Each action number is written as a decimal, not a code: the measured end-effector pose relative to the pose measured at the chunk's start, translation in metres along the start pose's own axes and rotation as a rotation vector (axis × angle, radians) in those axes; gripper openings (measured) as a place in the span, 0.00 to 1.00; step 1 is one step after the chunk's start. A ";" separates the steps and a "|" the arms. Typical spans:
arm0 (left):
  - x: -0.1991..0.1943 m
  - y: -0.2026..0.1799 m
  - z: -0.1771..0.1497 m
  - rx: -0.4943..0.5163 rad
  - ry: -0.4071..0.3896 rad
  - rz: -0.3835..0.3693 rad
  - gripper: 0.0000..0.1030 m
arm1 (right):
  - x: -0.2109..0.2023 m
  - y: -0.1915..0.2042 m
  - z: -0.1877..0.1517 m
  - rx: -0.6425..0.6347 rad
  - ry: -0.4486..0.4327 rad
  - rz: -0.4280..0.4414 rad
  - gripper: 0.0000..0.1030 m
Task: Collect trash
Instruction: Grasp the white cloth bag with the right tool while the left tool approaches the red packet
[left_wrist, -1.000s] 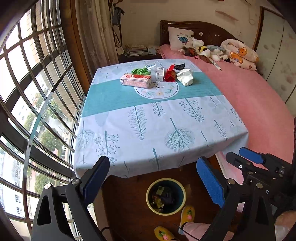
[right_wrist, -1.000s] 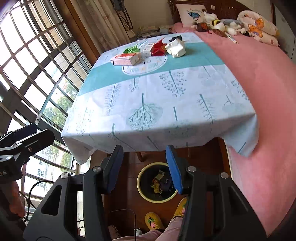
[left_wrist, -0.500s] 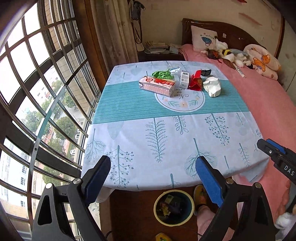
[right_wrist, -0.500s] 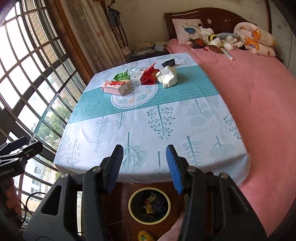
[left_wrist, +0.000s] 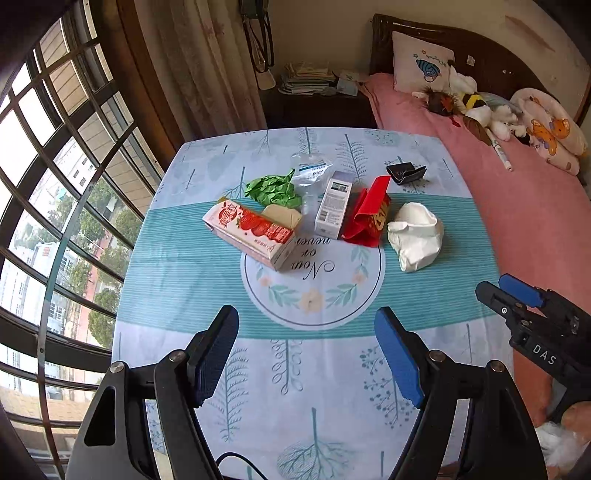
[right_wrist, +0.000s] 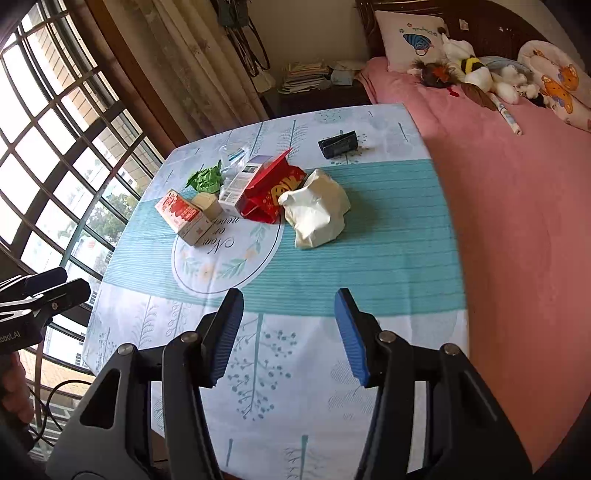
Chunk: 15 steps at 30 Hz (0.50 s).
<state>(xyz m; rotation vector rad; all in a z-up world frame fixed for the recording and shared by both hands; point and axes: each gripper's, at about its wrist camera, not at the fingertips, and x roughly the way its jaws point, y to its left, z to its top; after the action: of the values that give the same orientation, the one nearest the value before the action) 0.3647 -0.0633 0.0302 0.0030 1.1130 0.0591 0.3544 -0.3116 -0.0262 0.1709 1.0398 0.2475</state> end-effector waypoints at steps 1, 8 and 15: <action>0.010 -0.009 0.013 0.001 0.005 0.002 0.76 | 0.009 -0.008 0.013 -0.013 0.006 0.008 0.49; 0.079 -0.048 0.075 0.043 0.054 0.026 0.76 | 0.087 -0.031 0.068 -0.136 0.073 0.041 0.49; 0.134 -0.066 0.106 0.041 0.111 0.015 0.75 | 0.145 -0.025 0.072 -0.236 0.116 0.072 0.49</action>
<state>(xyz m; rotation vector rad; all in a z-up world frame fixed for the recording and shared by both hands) 0.5219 -0.1193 -0.0455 0.0448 1.2251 0.0502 0.4894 -0.2963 -0.1168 -0.0200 1.1111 0.4469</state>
